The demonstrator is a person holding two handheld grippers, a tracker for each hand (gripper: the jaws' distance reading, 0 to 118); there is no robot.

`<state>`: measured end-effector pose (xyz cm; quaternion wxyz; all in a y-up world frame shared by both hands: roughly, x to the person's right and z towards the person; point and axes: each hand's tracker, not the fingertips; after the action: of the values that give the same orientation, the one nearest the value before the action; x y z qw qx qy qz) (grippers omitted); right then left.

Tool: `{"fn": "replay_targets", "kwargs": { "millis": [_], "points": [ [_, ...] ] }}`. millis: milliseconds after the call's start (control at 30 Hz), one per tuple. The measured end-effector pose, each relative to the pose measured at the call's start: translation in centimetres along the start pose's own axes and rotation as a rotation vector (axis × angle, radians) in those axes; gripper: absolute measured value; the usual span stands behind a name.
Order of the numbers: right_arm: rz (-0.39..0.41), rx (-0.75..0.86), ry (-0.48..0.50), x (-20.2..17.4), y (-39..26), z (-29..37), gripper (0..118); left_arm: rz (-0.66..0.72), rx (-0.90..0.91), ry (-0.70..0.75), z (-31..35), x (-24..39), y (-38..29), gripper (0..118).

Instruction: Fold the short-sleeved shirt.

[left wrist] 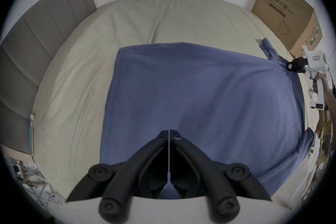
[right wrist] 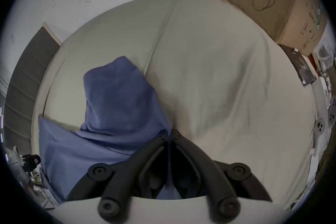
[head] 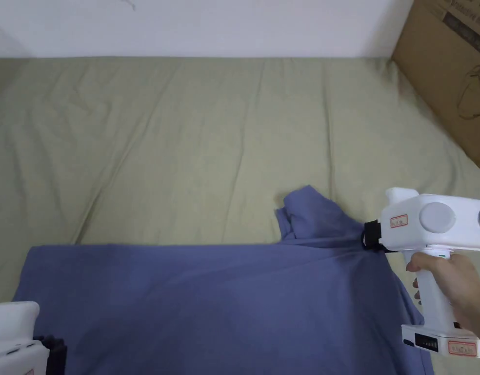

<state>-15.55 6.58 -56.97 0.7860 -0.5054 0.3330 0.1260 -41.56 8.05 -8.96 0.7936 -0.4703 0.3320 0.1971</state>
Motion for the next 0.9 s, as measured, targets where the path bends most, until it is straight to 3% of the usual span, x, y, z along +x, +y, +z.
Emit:
{"fn": "replay_targets", "kwargs": {
  "millis": [167, 200, 233, 267, 300, 333, 367, 400, 600, 733, 767, 867, 900],
  "points": [
    [0.018, 0.019, -0.001, -0.4, 0.2, 1.3, 0, 0.114, 0.077, -0.045, -0.8, -2.7, 2.8, 1],
    [0.028, 0.020, -0.001, -0.5, 0.2, 1.4, 0, 0.121, 0.071, -0.045, -1.3, -3.2, 3.8, 7],
    [0.040, 0.020, -0.005, -0.5, 0.2, 1.6, 0, 0.118, 0.061, -0.039, -2.0, -3.7, 4.8, 25],
    [0.047, 0.023, -0.010, -0.4, 0.3, 1.6, 0, 0.124, 0.048, -0.036, -2.9, -4.2, 5.9, 49],
    [0.048, 0.023, -0.009, -0.3, 0.4, 1.6, 0, 0.128, 0.038, -0.033, -3.7, -4.5, 6.9, 82],
    [0.046, 0.022, -0.007, -0.2, 0.4, 1.6, 0, 0.131, 0.036, -0.028, -4.4, -4.7, 8.1, 100],
    [0.039, 0.024, -0.002, -0.2, 0.4, 1.6, 0, 0.140, 0.044, -0.026, -5.2, -5.2, 9.1, 108],
    [0.035, 0.024, 0.001, -0.1, 0.5, 1.6, 0, 0.149, 0.050, -0.017, -5.9, -5.6, 10.1, 109],
    [0.059, 0.014, -0.012, -0.3, 0.6, 1.2, 0, 0.209, -0.022, 0.057, -11.3, -7.8, 14.9, 107],
    [0.059, 0.015, -0.014, -0.5, 0.6, 1.2, 0, 0.189, -0.061, 0.059, -12.6, -7.6, 14.2, 90],
    [0.060, 0.015, -0.014, -0.5, 0.6, 1.3, 0, 0.167, -0.024, 0.052, -12.2, -7.5, 14.1, 78],
    [0.055, 0.021, -0.004, -0.7, 0.7, 1.9, 0, 0.135, -0.006, 0.048, -10.1, -7.6, 14.2, 1],
    [0.049, 0.028, 0.005, -0.8, 0.7, 2.2, 0, 0.140, -0.006, 0.002, -9.8, -7.6, 14.2, 1]
  ]
}}
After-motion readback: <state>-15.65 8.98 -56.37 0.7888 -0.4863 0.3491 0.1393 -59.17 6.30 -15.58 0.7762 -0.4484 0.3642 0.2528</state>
